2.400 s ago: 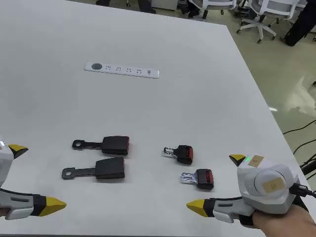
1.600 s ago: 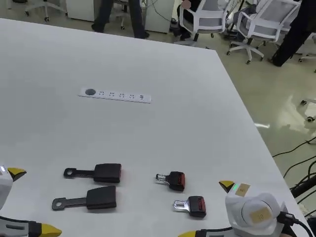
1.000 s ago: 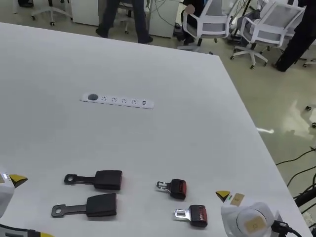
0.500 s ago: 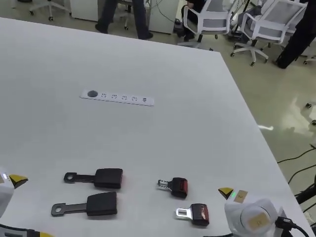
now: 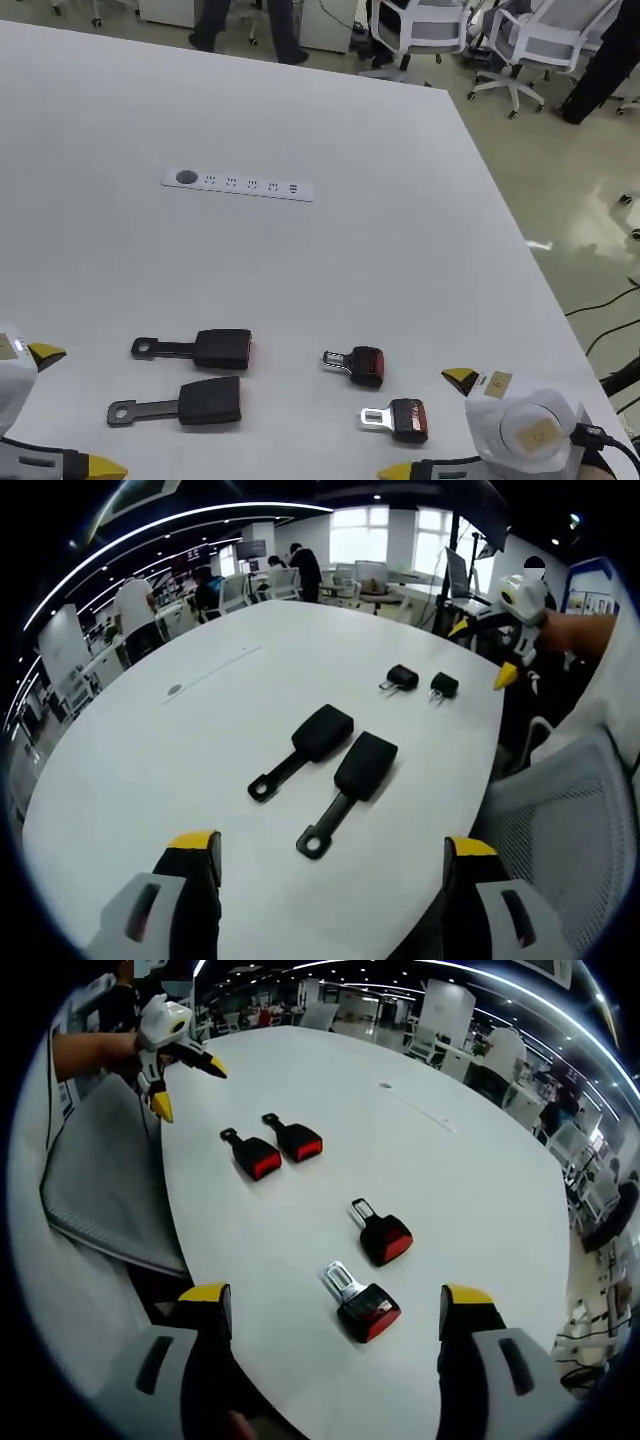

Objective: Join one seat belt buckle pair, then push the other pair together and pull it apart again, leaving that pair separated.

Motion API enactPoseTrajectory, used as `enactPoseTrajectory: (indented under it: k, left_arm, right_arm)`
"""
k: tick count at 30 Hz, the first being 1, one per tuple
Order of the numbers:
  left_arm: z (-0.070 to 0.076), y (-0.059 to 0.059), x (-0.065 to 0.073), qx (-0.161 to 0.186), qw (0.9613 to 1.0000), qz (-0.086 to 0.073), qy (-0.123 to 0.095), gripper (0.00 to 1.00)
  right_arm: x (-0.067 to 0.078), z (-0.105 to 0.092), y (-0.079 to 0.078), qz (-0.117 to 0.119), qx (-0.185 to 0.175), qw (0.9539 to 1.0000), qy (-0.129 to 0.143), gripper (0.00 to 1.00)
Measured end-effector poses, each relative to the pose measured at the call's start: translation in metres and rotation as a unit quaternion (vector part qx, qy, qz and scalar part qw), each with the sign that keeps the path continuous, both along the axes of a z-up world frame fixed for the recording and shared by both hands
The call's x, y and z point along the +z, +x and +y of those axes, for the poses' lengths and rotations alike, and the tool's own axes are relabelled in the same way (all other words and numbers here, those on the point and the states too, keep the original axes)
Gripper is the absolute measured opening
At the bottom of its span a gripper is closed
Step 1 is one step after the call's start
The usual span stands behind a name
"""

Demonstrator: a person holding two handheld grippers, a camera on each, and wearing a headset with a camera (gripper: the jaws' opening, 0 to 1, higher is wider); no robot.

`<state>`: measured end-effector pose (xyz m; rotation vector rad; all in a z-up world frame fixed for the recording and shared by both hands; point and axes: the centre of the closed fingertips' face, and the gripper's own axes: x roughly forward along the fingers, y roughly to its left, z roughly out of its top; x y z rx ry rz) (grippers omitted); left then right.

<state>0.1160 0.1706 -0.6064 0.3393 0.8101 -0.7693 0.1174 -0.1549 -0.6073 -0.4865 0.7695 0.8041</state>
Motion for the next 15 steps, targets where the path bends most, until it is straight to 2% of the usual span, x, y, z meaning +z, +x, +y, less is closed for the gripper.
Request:
enactPoseTrajectory:
  k: [9,15]
  left_arm:
    - [-0.004,0.0,-0.008,-0.012,0.9999,0.006,-0.002,0.9]
    - [-0.01,0.005,-0.011,-0.018,0.9998,0.008,-0.004,0.87]
  right_arm:
    - [-0.002,0.003,-0.002,-0.004,0.027,0.9996,0.004,0.75]
    - [-0.009,0.001,0.0,0.006,0.027,0.9996,0.01,0.68]
